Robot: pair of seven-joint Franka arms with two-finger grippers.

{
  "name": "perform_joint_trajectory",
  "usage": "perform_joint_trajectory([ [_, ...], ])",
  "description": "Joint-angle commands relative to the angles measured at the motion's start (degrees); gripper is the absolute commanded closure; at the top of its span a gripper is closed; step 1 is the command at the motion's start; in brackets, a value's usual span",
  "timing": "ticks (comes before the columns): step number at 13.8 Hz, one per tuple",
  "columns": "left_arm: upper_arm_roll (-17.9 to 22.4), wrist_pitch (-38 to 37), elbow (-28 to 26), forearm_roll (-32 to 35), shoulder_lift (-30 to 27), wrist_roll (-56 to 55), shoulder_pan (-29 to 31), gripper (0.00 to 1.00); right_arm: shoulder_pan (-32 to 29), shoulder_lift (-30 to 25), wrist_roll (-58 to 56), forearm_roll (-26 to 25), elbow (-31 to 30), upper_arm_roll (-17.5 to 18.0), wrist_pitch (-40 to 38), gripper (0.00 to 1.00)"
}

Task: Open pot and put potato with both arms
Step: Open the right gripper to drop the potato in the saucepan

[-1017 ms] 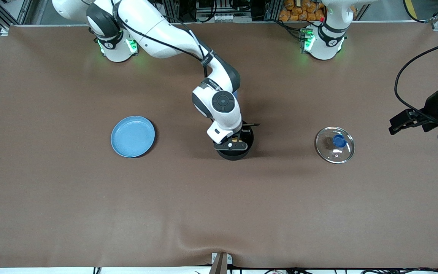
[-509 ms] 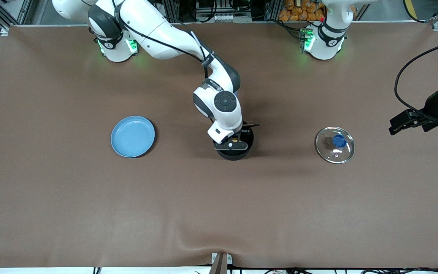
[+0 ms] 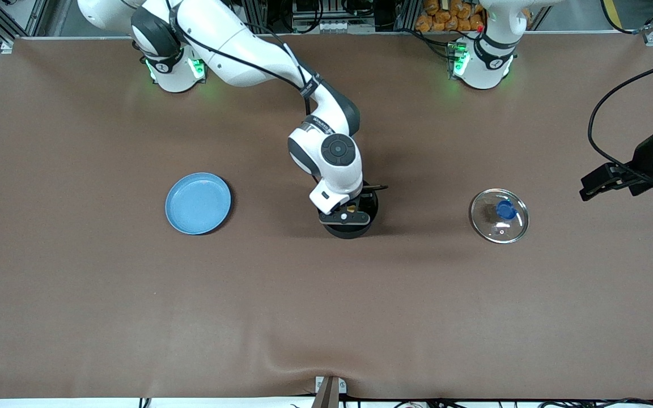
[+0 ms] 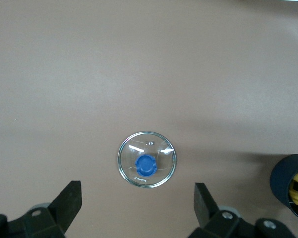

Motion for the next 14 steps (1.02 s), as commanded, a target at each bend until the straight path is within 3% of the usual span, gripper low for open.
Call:
perform_joint_trajectory([
  [1, -0.2, -1.0, 0.4, -0.7, -0.4, -0.9, 0.0, 0.00, -0.5, -1.6, 1.5, -0.1, 6.4, 0.6, -8.6, 0.00],
  [5, -0.2, -1.0, 0.4, -0.8, -0.4, -1.0, 0.0, 0.00, -2.2, -6.6, 1.5, 2.5, 6.8, 0.1, -12.8, 0.00],
  [10, -0.2, -1.0, 0.4, -0.8, -0.4, -1.0, 0.0, 0.00, -13.9, -13.8, -1.3, 2.3, 6.7, 0.4, -21.2, 0.00],
  [14, -0.2, -1.0, 0.4, -0.7, -0.4, -1.0, 0.0, 0.00, -23.5, -18.6, -16.4, 2.1, 6.6, 0.3, -29.3, 0.00],
])
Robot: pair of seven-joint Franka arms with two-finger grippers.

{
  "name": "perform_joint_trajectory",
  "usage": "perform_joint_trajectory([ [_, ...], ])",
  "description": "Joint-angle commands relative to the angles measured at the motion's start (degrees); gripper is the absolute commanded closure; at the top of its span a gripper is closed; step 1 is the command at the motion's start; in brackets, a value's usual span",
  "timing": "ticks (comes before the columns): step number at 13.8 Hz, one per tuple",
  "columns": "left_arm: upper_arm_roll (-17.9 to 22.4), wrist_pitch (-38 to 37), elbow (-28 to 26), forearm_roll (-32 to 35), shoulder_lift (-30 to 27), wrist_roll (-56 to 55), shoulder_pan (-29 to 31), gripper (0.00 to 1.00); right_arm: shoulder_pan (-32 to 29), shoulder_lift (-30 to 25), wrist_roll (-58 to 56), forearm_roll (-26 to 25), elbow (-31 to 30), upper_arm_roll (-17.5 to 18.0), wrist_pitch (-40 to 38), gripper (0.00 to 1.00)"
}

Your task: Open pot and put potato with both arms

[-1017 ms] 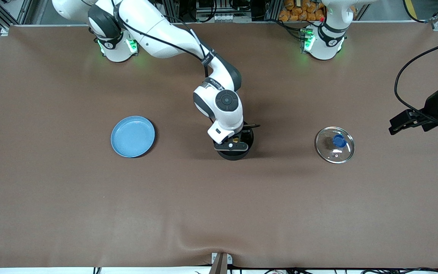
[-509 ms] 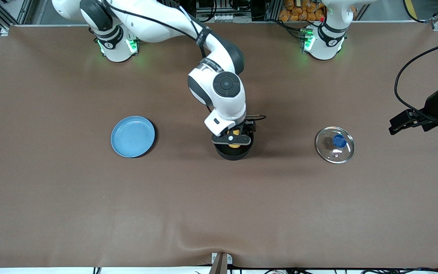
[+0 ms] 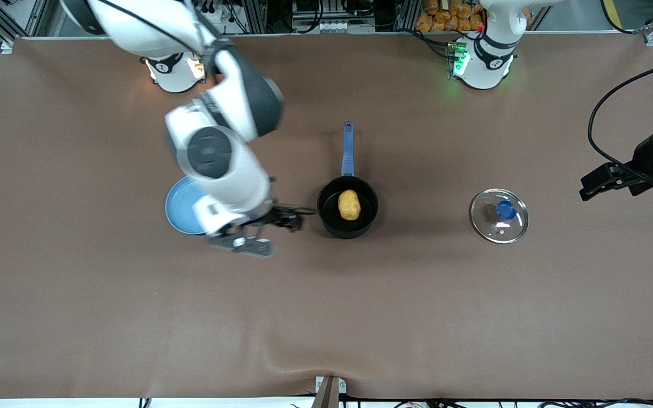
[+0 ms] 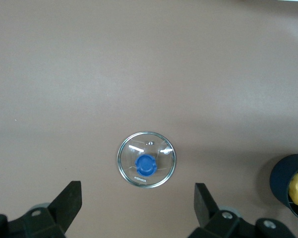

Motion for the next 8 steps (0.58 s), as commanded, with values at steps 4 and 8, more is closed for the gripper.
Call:
perform_joint_trajectory([
  [4, -0.1, -1.0, 0.4, -0.8, -0.4, -1.0, 0.0, 0.00, -14.7, -7.1, -8.6, -3.6, -1.4, 5.4, -9.2, 0.00],
  [8, -0.1, -1.0, 0.4, -0.8, -0.4, -1.0, 0.0, 0.00, -27.2, -10.7, -13.1, -8.4, -2.0, 15.3, -11.6, 0.00],
])
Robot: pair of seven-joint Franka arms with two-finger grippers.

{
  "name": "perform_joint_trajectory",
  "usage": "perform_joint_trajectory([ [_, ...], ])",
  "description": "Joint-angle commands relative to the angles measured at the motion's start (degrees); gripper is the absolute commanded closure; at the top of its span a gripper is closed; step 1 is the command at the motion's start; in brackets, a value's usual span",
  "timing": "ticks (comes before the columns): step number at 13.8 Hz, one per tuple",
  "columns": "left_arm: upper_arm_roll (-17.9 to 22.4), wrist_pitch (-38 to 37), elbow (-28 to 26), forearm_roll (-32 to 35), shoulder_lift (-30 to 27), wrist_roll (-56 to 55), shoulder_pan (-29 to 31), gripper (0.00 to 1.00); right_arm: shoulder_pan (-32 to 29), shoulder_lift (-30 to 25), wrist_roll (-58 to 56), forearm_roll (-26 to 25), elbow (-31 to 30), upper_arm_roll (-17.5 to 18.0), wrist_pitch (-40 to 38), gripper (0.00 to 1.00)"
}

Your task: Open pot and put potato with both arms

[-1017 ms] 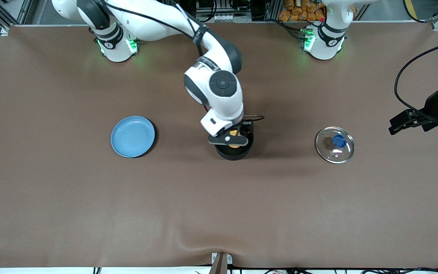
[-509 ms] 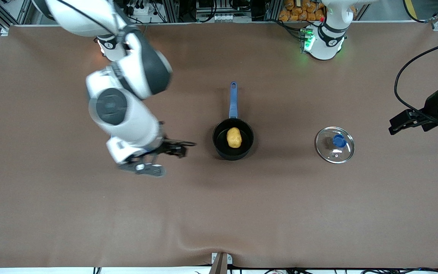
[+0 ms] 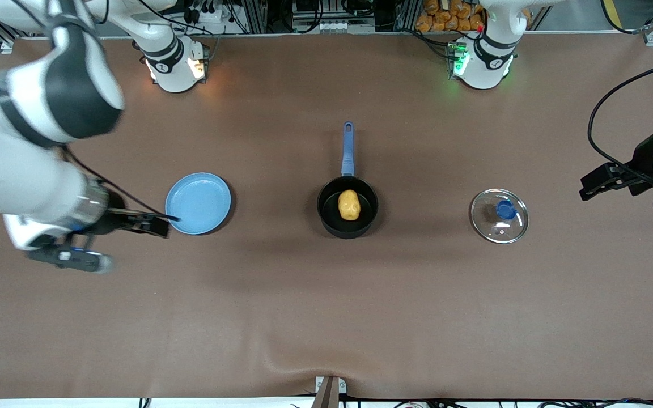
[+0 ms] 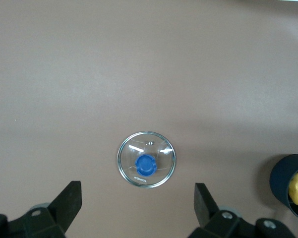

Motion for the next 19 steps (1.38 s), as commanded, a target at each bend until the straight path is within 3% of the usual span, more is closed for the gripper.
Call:
perform_joint_trajectory([
  [1, -0.1, -1.0, 0.4, -0.8, -0.4, -1.0, 0.0, 0.00, -5.0, -4.6, -1.1, -4.3, -3.2, 4.5, -1.6, 0.00],
  [6, -0.1, -1.0, 0.4, -0.8, -0.4, -1.1, 0.0, 0.00, -5.7, -27.0, -1.5, -3.6, -29.1, 2.5, 5.6, 0.00],
  [9, -0.1, -1.0, 0.4, -0.8, -0.4, -1.2, 0.0, 0.00, -3.9, -30.8, -6.4, -3.4, -30.1, -1.0, 0.4, 0.00],
  [13, -0.1, -1.0, 0.4, -0.8, -0.4, -1.2, 0.0, 0.00, -3.8, -31.9, -11.6, -3.3, -30.5, -2.4, -1.3, 0.00],
  [17, -0.1, -1.0, 0.4, -0.7, -0.4, -2.6, 0.0, 0.00, -1.4, -32.4, -17.6, 0.5, -31.0, -10.4, -1.3, 0.00],
  [19, -0.2, -1.0, 0.4, -0.7, -0.4, -2.6, 0.0, 0.00, -1.4, -33.6, -17.7, 0.5, -31.5, -10.8, -2.8, 0.00],
])
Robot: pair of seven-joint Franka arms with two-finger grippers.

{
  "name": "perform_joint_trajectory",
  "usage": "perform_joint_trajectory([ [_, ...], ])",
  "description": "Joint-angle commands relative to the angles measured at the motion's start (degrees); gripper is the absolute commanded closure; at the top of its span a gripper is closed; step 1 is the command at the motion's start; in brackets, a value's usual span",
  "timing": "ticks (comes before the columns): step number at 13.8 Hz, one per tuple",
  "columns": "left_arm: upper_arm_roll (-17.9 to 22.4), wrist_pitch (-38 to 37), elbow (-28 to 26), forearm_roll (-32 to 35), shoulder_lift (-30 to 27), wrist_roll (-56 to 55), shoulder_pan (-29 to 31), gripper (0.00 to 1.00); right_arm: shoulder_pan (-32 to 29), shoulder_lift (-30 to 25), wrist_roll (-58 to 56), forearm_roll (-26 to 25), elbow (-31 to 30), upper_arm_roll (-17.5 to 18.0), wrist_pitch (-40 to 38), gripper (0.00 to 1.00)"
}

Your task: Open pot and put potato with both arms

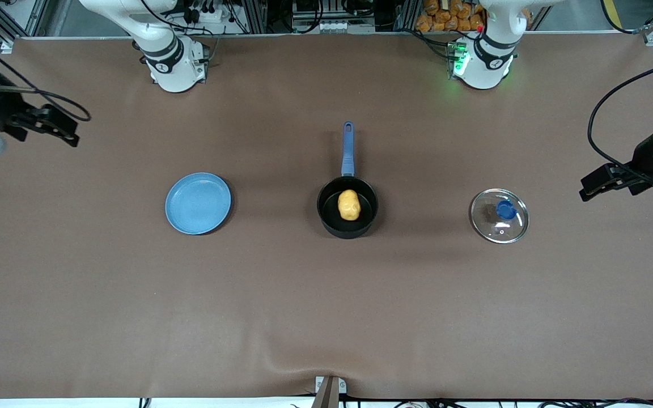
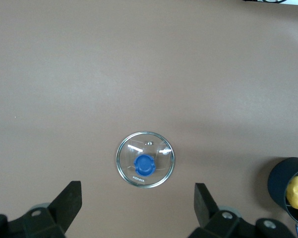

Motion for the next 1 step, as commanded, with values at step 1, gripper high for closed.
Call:
perform_joint_trajectory([
  [1, -0.1, -1.0, 0.4, -0.7, -0.4, -1.0, 0.0, 0.00, 1.4, -3.3, -0.9, 1.0, -2.6, -1.6, -1.0, 0.00],
])
